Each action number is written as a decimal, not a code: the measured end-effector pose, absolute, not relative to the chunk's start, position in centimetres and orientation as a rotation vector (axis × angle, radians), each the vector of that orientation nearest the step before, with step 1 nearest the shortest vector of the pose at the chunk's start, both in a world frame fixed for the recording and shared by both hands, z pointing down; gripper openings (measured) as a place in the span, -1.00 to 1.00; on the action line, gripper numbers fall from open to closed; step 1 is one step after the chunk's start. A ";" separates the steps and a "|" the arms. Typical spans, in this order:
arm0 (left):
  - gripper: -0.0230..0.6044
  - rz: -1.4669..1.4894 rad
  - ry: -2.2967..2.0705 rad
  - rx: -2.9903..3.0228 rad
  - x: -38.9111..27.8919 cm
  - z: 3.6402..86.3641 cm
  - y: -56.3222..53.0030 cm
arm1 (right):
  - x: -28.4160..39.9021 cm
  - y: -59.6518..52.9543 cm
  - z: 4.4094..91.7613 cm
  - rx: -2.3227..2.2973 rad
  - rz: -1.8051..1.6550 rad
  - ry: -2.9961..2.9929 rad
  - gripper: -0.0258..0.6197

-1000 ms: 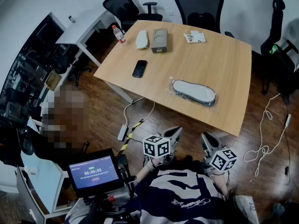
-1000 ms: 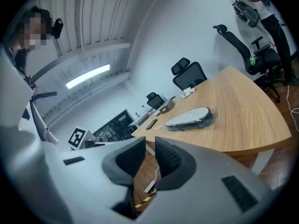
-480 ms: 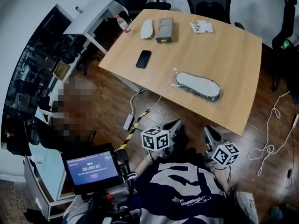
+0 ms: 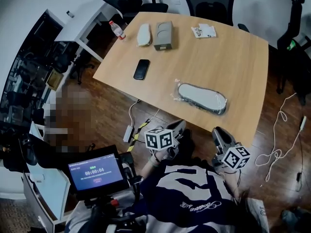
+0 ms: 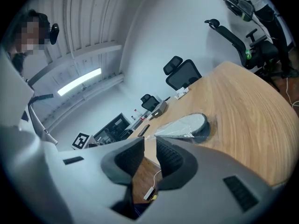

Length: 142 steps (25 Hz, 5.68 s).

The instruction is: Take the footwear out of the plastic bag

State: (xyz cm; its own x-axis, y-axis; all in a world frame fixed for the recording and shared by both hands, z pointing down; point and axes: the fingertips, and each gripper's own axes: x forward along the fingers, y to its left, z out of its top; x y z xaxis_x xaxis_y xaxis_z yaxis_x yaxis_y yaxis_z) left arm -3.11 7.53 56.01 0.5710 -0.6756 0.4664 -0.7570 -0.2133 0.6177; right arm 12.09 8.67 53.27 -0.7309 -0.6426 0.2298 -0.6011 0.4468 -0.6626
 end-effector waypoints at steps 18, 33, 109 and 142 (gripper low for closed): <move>-0.67 0.025 -0.935 1.725 -10.3 61.4 -3.2 | 7.3 0.0 52.4 -1.412 -1.121 2.502 -0.72; -0.23 -0.127 -0.814 1.496 -11.3 63.6 -6.4 | 7.3 -1.4 53.5 -1.582 -1.173 2.433 -0.72; -0.67 -0.290 -0.924 1.283 -10.8 65.7 -10.0 | 14.0 -2.9 62.3 -0.749 -2.064 2.252 -0.45; -0.92 -0.275 -1.266 1.376 -17.4 63.2 -11.8 | 19.7 -5.1 54.4 -0.961 -1.593 2.222 -0.71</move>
State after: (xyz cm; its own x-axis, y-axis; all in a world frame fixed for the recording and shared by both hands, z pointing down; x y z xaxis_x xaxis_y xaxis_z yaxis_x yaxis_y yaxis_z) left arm -17.39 -11.80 63.25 0.3827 -0.7789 0.4968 -0.5025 0.2757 0.8194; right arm 19.73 -5.05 54.37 -0.7537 -0.6338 0.1739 -0.3681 0.1880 -0.9106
